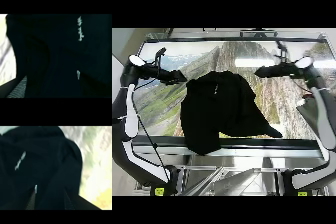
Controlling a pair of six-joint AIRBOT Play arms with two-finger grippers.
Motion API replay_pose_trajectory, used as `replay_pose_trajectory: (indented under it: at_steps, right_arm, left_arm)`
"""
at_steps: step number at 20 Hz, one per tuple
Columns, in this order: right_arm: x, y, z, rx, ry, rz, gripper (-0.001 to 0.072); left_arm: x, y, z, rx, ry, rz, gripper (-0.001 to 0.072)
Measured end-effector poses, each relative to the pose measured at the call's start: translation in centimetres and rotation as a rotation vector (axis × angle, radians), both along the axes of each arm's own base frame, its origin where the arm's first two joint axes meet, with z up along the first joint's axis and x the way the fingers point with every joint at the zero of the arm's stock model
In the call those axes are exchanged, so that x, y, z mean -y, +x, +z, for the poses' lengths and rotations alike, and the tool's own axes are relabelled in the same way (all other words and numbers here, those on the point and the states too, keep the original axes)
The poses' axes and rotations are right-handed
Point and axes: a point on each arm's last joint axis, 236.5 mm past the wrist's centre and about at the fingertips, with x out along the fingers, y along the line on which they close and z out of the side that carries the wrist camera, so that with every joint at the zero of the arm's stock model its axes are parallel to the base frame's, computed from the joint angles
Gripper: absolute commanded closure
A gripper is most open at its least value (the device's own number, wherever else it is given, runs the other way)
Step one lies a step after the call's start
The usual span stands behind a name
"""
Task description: Fold the shirts.
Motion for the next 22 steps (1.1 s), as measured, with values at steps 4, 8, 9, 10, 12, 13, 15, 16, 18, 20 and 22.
replay_pose_trajectory:
  at_steps: [4,8,9,10,12,13,15,16,18,20,22]
  right_arm:
    - [6.0,-6.6,-0.8,-0.201,-0.021,0.024,0.0334]
    - [10.6,-14.5,-4.4,-0.399,-0.053,-0.013,0.0146]
    - [11.1,-16.4,-5.4,-0.437,-0.058,-0.021,0.0082]
    - [11.6,-18.1,-6.5,-0.474,-0.069,-0.027,0.0082]
    - [11.8,-21.3,-8.7,-0.546,-0.079,-0.039,0.0082]
    - [11.8,-22.4,-9.8,-0.576,-0.082,-0.048,0.0082]
    - [11.7,-24.2,-11.4,-0.622,-0.083,-0.067,0.0082]
    - [11.7,-24.8,-12.0,-0.641,-0.083,-0.077,0.0083]
    - [11.8,-25.7,-12.7,-0.666,-0.092,-0.083,0.0082]
    - [11.9,-26.3,-13.1,-0.681,-0.105,-0.075,0.0082]
    - [11.9,-26.9,-13.3,-0.674,-0.118,-0.037,0.0082]
  left_arm:
    - [-3.2,-6.5,-2.1,-0.239,-0.02,0.044,-0.0004]
    - [-3.5,-14.9,-5.4,-0.453,-0.077,0.101,-0.0003]
    - [-3.3,-16.7,-6.3,-0.488,-0.087,0.118,-0.0001]
    - [-3.0,-18.3,-7.2,-0.515,-0.092,0.132,0.0015]
    - [-2.0,-20.8,-8.8,-0.547,-0.101,0.147,0.0014]
    - [-1.4,-21.9,-9.6,-0.555,-0.099,0.148,0.0015]
    - [0.2,-23.2,-10.6,-0.559,-0.106,0.137,0.0015]
    - [1.0,-23.7,-10.9,-0.561,-0.113,0.126,0.0015]
    - [2.5,-24.5,-11.4,-0.562,-0.114,0.092,0.013]
    - [3.4,-24.8,-11.8,-0.552,-0.104,0.07,0.0588]
    - [3.8,-24.3,-11.9,-0.527,-0.097,0.06,0.0707]
